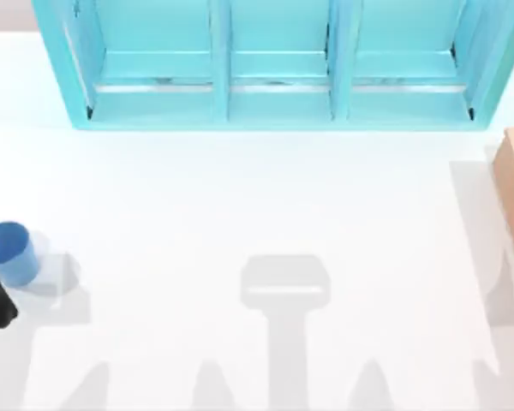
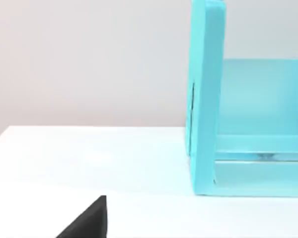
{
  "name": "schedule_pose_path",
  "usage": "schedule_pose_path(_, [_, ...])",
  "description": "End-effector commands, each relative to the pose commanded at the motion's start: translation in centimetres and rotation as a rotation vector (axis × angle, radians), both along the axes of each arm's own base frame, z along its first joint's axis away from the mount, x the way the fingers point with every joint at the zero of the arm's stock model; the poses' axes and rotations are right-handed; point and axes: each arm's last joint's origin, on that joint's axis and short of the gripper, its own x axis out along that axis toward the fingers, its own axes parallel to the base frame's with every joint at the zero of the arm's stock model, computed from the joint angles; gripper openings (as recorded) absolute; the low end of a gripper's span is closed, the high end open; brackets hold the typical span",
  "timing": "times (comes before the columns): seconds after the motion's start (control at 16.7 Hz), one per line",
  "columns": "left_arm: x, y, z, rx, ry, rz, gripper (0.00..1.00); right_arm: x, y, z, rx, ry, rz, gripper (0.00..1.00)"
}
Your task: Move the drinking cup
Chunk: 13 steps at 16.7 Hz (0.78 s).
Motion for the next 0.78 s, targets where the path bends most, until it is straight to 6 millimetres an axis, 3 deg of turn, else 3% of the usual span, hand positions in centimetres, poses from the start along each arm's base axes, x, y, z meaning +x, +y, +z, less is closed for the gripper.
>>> schedule_pose_path(0.24, [0.0,0.0,0.5,-0.001,0.032,-0.004,1.00,0.0,0.0,0.0,0.000,0.000,0.000,1.00])
schedule_pose_path(0.48, [0.5,-0.1,3.7,-0.010,0.204,-0.016,1.00,0.0,0.0,0.0,0.000,0.000,0.000,1.00])
schedule_pose_path(0.66, [2.3,-0.3,7.0,-0.016,0.424,-0.023,1.00,0.0,0.0,0.0,0.000,0.000,0.000,1.00])
schedule_pose_path(0.78, [4.7,-0.4,8.8,-0.017,0.613,-0.025,1.00,0.0,0.0,0.0,0.000,0.000,0.000,1.00])
